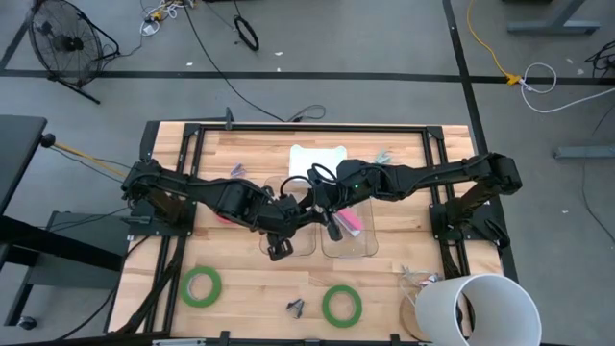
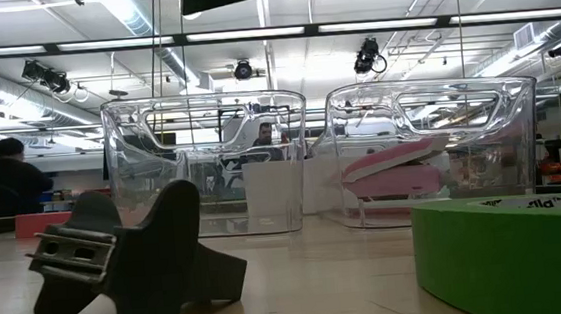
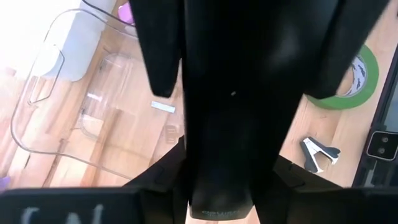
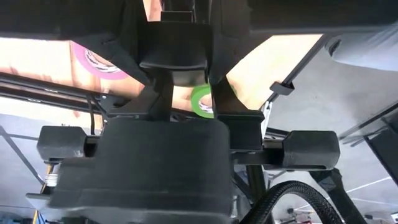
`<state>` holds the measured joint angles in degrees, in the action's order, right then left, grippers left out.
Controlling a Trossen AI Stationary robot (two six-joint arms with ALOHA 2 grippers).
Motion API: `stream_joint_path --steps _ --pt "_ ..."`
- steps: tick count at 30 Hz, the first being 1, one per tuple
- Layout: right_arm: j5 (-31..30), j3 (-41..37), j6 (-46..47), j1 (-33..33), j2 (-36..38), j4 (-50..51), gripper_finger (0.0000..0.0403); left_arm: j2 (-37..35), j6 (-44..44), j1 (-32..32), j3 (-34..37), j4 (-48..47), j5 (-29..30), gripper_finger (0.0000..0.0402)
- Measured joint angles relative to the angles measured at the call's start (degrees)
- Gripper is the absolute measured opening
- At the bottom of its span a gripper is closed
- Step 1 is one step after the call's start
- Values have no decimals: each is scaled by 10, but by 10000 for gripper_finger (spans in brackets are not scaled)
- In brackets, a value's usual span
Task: Pick and place Stapler, Stapler remover, tape
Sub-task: Put the black stapler into the right transparent bin
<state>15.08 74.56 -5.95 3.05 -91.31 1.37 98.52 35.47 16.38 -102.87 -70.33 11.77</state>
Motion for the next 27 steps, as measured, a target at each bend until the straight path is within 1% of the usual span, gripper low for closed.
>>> stream_joint_path --steps 3,5,14,21,24,25,27 --pt "-7 0 -3 0 0 4 109 0 4 -1 0 8 1 170" --pt "-7 0 -3 0 0 10 109 0 3 -1 0 8 2 174" --pt "-10 0 -3 -10 9 56 109 0 2 -1 0 9 11 153" --pt "-19 0 -6 -18 39 106 109 0 1 -2 -2 16 27 156" --pt "-38 0 -11 -20 59 148 109 0 3 1 0 -15 14 161" --pt "-50 0 -13 -21 65 155 109 0 3 1 0 -5 13 161" --pt "-87 0 -14 -21 80 194 109 0 3 2 0 -16 13 161"
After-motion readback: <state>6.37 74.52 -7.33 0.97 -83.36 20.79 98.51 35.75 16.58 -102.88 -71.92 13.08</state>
